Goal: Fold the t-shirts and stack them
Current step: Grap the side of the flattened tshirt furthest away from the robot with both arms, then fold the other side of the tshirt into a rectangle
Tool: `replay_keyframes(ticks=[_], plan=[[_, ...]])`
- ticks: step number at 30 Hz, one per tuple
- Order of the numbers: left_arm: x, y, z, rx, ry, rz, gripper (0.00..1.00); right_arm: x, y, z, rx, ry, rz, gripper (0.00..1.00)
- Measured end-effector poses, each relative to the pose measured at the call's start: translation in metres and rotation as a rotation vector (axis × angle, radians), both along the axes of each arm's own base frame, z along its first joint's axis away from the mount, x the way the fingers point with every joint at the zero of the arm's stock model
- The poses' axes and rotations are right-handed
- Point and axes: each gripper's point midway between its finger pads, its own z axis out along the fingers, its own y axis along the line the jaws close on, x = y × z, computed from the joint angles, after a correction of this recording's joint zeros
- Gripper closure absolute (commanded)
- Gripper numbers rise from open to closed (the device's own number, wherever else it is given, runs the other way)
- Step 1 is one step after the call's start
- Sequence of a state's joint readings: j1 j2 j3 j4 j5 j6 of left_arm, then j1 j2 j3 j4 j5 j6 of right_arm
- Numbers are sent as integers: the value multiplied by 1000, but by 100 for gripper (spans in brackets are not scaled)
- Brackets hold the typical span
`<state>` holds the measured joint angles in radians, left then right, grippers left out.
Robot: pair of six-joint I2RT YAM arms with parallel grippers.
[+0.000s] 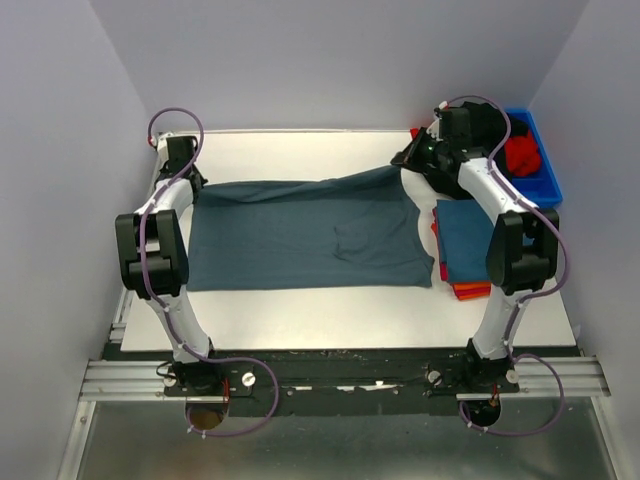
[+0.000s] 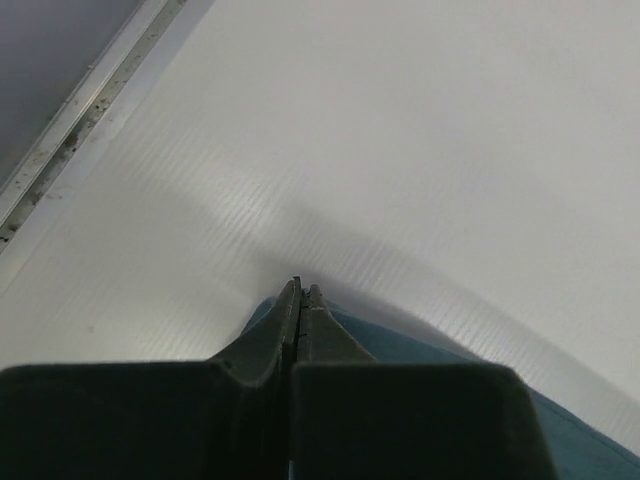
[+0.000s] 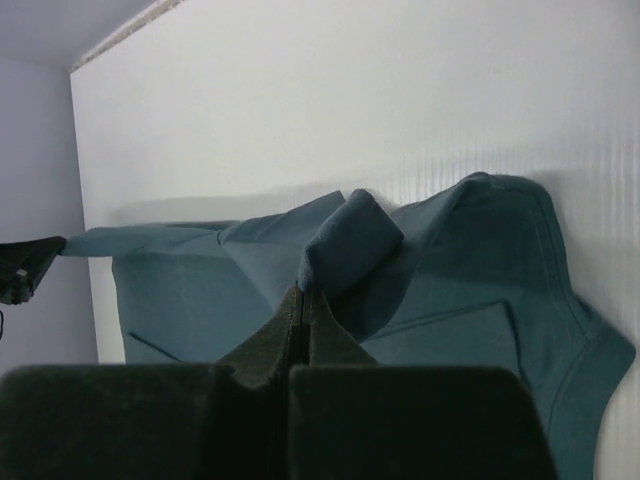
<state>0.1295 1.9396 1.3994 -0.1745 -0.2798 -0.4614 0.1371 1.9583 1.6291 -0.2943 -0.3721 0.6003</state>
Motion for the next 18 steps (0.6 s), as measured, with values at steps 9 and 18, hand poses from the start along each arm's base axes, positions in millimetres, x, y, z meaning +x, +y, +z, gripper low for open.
replay_keyframes(ticks=[9, 18], plan=[[-21, 6, 25, 28, -68, 52, 100, -47, 0, 2, -42, 9, 3, 99], [-37, 6, 11, 23, -52, 77, 100, -76, -10, 8, -67, -4, -17, 99]])
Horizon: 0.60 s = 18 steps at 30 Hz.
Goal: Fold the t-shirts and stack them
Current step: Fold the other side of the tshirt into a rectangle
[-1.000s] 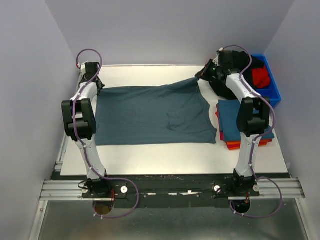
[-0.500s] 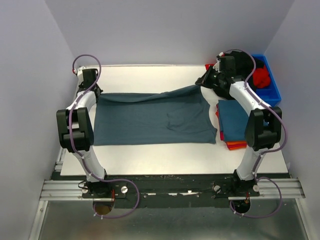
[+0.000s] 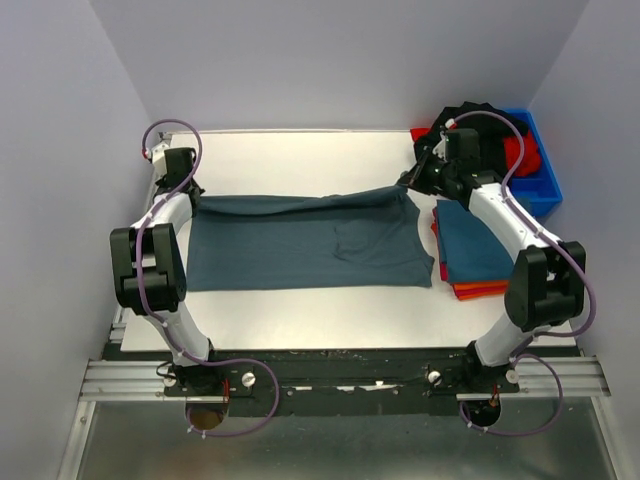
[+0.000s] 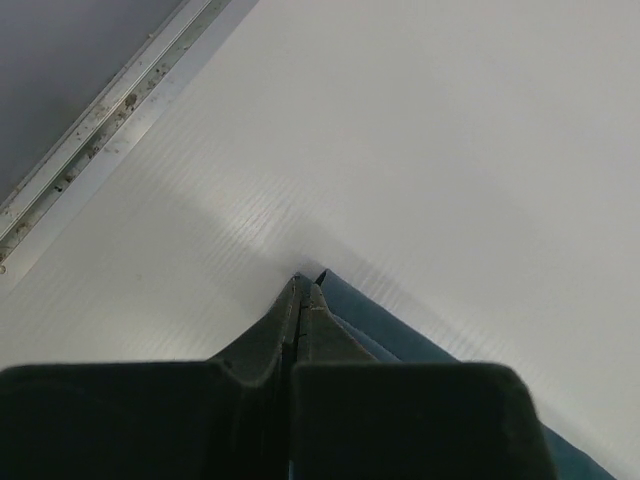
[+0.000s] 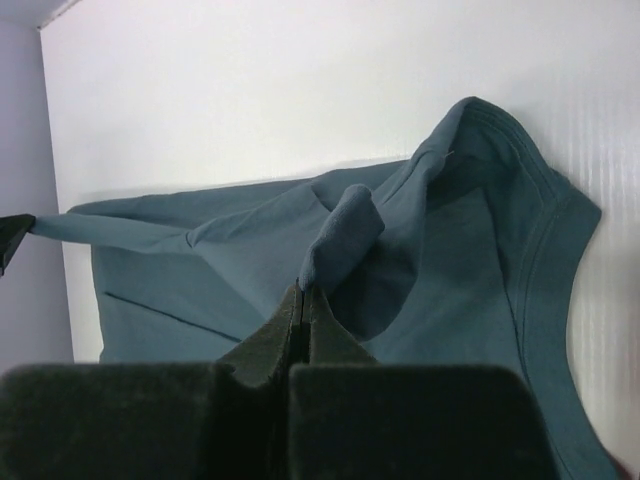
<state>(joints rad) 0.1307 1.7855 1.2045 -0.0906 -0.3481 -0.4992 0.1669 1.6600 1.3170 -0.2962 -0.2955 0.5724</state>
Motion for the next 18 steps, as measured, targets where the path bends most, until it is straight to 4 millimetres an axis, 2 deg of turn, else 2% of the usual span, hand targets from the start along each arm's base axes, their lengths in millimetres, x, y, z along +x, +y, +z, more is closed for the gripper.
replay_keyframes(ticks=[4, 10, 14, 18], plan=[[-8, 0, -5, -1, 8, 5, 100, -7, -1, 0, -9, -2, 0, 99], [-15, 1, 10, 13, -32, 18, 100, -19, -6, -10, -28, 18, -12, 99], [-18, 2, 14, 16, -48, 24, 100, -30, -7, -18, -46, 35, -21, 99], [-23, 3, 10, 18, -36, 35, 100, -43, -9, -32, -68, 63, -32, 99]])
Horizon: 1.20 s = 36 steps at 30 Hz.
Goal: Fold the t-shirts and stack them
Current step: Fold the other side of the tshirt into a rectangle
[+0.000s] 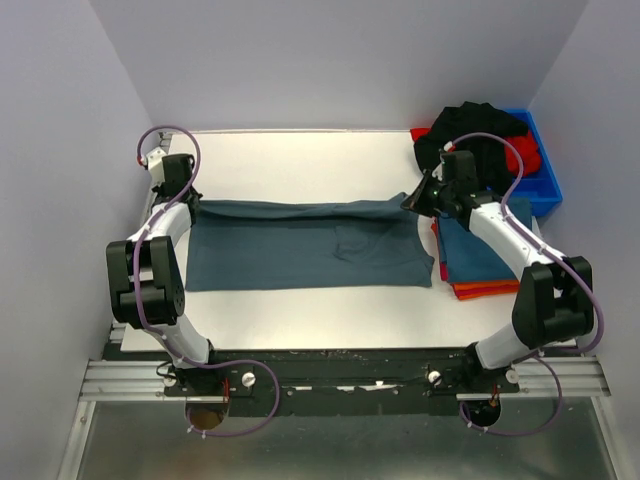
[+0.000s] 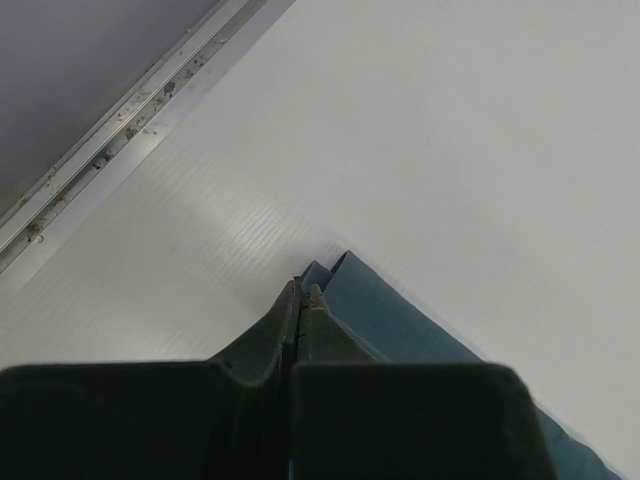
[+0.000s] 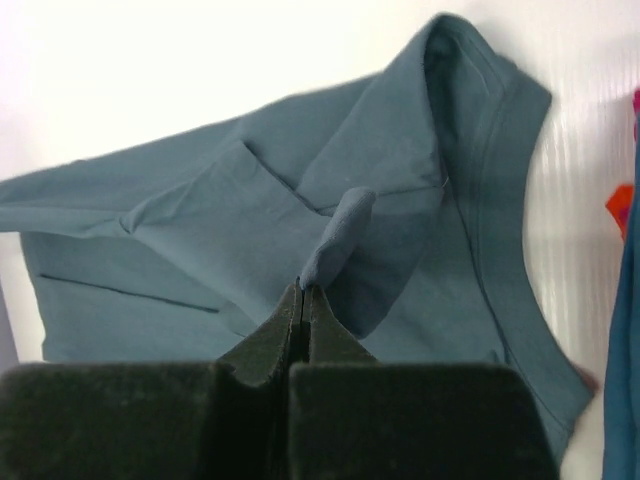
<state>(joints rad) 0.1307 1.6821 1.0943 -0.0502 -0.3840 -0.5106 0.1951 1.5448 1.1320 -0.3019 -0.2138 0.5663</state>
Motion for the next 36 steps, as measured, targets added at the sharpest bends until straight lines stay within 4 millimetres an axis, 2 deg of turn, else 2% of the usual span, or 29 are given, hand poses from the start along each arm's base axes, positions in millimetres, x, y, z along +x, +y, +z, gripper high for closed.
replay_keyframes(ticks=[7, 16, 17, 18, 19, 20, 21, 22, 23, 24, 25, 27, 30, 33, 36], plan=[[-17, -2, -21, -13, 47, 14, 100, -26, -8, -25, -42, 50, -33, 99], [-39, -5, -45, -29, 105, 24, 100, -43, -13, -35, -57, 59, -40, 99], [-39, -5, -45, -31, 107, 25, 100, -45, -13, -37, -59, 65, -38, 95], [-40, -5, -46, -32, 109, 26, 100, -49, -12, -42, -61, 75, -33, 84], [-41, -5, -48, -36, 114, 27, 98, -53, -11, -48, -62, 86, -30, 79], [-43, -6, -49, -39, 122, 28, 94, -57, -10, -53, -62, 100, -31, 74], [-46, -6, -51, -43, 133, 30, 83, -61, -11, -60, -61, 117, -34, 67], [-49, -7, -53, -48, 145, 32, 64, -67, -11, -66, -62, 134, -35, 56], [-52, -8, -54, -53, 152, 34, 51, -72, -12, -72, -61, 149, -40, 48], [-54, -9, -54, -59, 153, 38, 36, -77, -13, -77, -63, 160, -46, 45], [-60, -10, -54, -63, 153, 41, 30, -81, -15, -81, -67, 166, -52, 45], [-73, -11, -52, -73, 151, 54, 29, -83, -17, -77, -73, 150, -57, 48], [-87, -12, -37, -78, 115, 71, 32, -71, -15, -56, -69, 88, -51, 51], [-85, -12, -19, -76, 61, 72, 37, -46, -5, -30, -67, 22, -27, 52], [-76, -15, -7, -78, 32, 57, 44, -22, 17, -9, -69, -32, 26, 54]])
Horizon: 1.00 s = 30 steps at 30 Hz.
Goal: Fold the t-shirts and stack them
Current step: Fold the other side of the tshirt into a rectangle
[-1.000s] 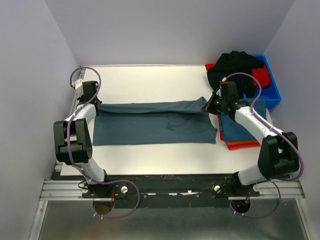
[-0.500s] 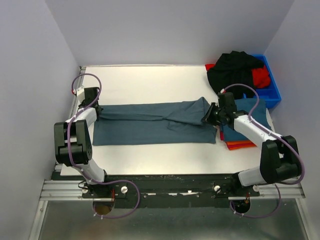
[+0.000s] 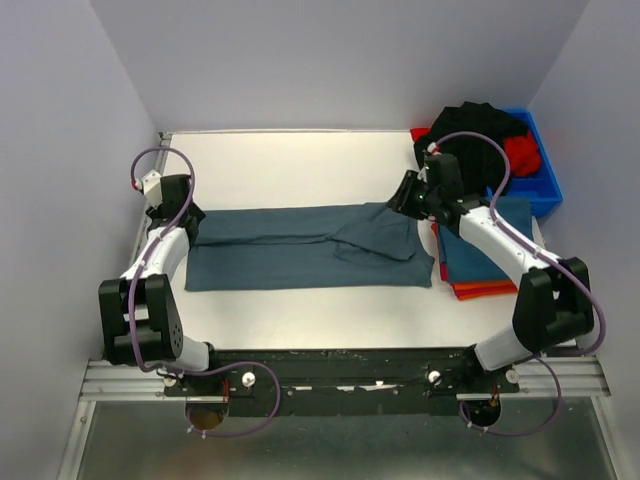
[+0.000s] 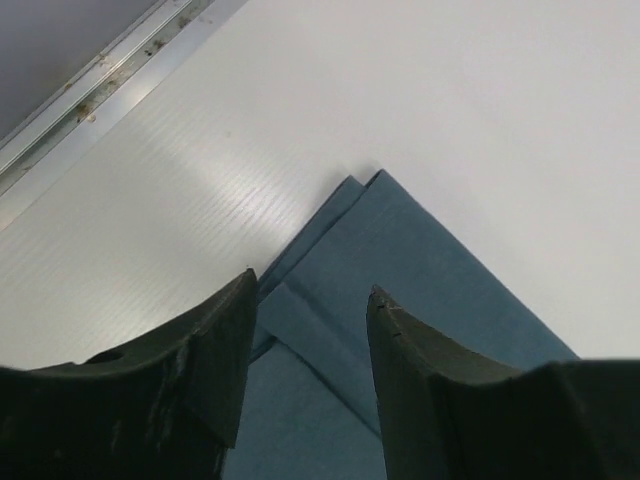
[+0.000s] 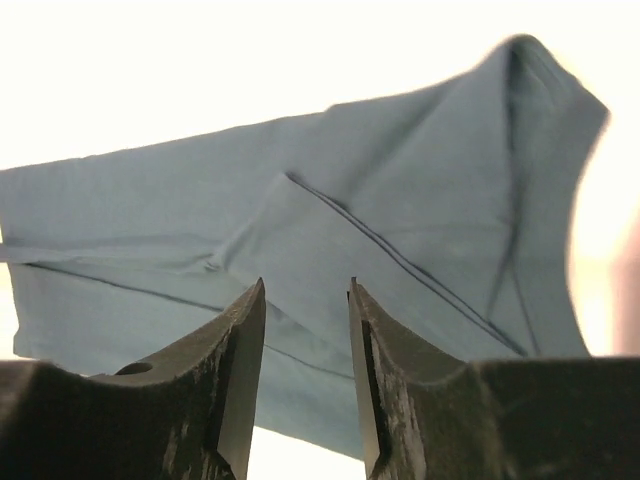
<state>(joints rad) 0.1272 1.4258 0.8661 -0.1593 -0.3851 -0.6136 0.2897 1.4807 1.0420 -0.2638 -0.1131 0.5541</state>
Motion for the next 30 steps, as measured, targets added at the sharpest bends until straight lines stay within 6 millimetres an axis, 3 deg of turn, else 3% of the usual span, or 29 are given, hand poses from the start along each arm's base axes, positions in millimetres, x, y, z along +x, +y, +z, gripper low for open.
replay_keyframes(ticks=[2, 4, 5, 9, 10, 18, 26, 30], plan=[[9, -5, 3, -1, -3, -21, 48, 13, 17, 7, -4, -19, 40, 55], [19, -17, 2, -6, 2, -61, 63, 24, 31, 7, -12, -21, 69, 61], [24, -24, 2, -10, 7, -87, 65, 28, 37, 4, -18, -15, 83, 62], [39, -50, -2, -23, 23, -178, 97, 41, 52, -17, -45, 37, 114, 61], [44, -62, -3, -33, 22, -213, 100, 44, 55, -21, -50, 49, 120, 60], [63, -142, -9, -156, 16, -465, 100, 59, 67, -57, -83, 127, 144, 59], [84, -244, -21, -255, 47, -725, 100, 65, 81, -82, -71, 186, 188, 59], [94, -269, -34, -295, 91, -791, 100, 63, 89, -90, -47, 210, 221, 62]])
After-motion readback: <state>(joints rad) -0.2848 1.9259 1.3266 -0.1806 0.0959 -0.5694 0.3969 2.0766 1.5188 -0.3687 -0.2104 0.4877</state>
